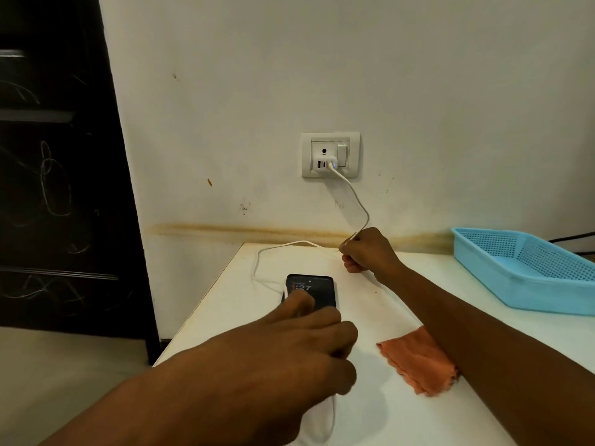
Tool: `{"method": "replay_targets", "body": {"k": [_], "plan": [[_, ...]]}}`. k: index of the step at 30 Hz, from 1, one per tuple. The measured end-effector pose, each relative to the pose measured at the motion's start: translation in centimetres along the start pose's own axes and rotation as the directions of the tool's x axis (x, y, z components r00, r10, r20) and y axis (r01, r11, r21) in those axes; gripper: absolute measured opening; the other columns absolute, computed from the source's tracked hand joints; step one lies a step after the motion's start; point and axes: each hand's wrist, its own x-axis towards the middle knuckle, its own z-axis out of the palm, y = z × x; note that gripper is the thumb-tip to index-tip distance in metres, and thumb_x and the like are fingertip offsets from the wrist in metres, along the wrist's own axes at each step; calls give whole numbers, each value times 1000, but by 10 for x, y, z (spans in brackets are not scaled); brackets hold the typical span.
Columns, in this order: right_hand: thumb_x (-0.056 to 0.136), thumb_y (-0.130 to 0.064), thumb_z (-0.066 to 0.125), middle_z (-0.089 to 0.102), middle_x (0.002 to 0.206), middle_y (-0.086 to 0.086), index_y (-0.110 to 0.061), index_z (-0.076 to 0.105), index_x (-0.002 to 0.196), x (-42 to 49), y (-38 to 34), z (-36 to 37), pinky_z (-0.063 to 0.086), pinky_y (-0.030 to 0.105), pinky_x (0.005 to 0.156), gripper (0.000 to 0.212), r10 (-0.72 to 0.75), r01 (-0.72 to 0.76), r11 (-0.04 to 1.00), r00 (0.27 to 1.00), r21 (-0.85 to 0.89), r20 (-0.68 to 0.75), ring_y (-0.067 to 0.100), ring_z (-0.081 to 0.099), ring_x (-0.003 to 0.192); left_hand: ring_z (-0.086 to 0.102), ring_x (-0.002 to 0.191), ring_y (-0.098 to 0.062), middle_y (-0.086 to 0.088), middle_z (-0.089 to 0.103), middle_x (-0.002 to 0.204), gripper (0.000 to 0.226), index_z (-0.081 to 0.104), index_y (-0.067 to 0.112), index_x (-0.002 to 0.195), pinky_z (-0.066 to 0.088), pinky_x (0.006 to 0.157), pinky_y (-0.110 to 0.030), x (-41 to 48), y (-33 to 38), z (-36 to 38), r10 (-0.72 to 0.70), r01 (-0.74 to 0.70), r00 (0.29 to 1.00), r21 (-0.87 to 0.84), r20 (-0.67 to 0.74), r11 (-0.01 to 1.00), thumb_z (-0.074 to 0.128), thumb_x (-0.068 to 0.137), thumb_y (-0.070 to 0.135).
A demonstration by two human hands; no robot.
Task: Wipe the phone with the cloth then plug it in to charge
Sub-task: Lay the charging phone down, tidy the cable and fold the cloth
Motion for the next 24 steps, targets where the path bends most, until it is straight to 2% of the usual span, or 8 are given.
{"method": "replay_targets", "body": {"k": [2, 3, 6, 9, 13, 17, 20, 24], "plan": [[83, -7, 64, 65, 67, 15, 5, 68, 91, 0, 1, -1, 59, 32, 59, 15, 1, -1, 1000, 1000, 15, -3, 24, 63, 55, 44, 94, -4, 14, 60, 91, 55, 68, 38, 88, 36, 81, -24, -11, -2, -3, -10, 10, 1000, 33, 0, 999, 96, 41, 34], [83, -7, 64, 65, 67, 15, 5, 68, 91, 1, 1, -1, 57, 31, 57, 15, 2, -2, 1000, 1000, 25, -4, 24, 63, 55, 43, 91, -3, 18, 61, 88, 53, 67, 40, 83, 35, 78, -21, -18, -4, -5, -37, 37, 999, 14, -15, 999, 95, 39, 38], [83, -7, 64, 65, 67, 14, 4, 68, 91, 1, 2, -3, 57, 30, 56, 14, 0, 0, 999, 1000, 36, -11, 24, 63, 55, 44, 90, 5, 24, 58, 92, 15, 61, 46, 89, 32, 82, -17, -46, -9, -11, -81, 78, 996, -65, -46, 995, 66, 77, 39], [83, -6, 64, 65, 68, 14, 3, 67, 91, 0, 3, -4, 58, 31, 56, 12, -4, 5, 999, 1000, 35, -10, 23, 63, 55, 46, 84, 10, 25, 53, 88, 28, 58, 51, 96, 31, 77, -16, -75, -15, -7, -139, 132, 988, -107, -61, 985, 31, 98, 54], [83, -6, 64, 64, 66, 13, 3, 67, 90, -1, 3, -2, 59, 32, 58, 12, -10, 10, 1000, 1000, 27, -8, 22, 62, 54, 46, 76, 12, 27, 49, 83, 34, 64, 49, 76, 36, 67, -6, -97, -13, 10, -294, 263, 952, -260, -86, 929, 38, 91, 66], [83, -8, 65, 64, 68, 14, 2, 67, 88, -2, 1, 0, 60, 36, 64, 12, -8, 8, 1000, 1000, 20, -11, 25, 63, 56, 49, 52, 12, 25, 43, 62, 28, 61, 49, 86, 36, 43, -1, -101, -14, 28, -416, 356, 900, -333, -131, 873, 40, 87, 67], [82, -6, 64, 64, 67, 16, 5, 67, 87, -1, -2, 0, 59, 36, 61, 13, 14, -13, 999, 999, 43, -31, 26, 63, 55, 51, 52, 15, 25, 53, 65, 15, 59, 55, 69, 39, 44, -1, -103, -8, 32, -516, 384, 836, -471, -189, 794, 60, 67, 70], [82, -10, 61, 68, 69, 15, 6, 67, 87, 3, -4, 0, 61, 35, 61, 17, 29, -26, 999, 991, 25, -132, 26, 67, 52, 54, 74, 19, 33, 59, 85, 18, 58, 65, 70, 42, 58, -1, -108, -6, 44, -600, 460, 767, -458, -227, 761, 50, 71, 81]]}}
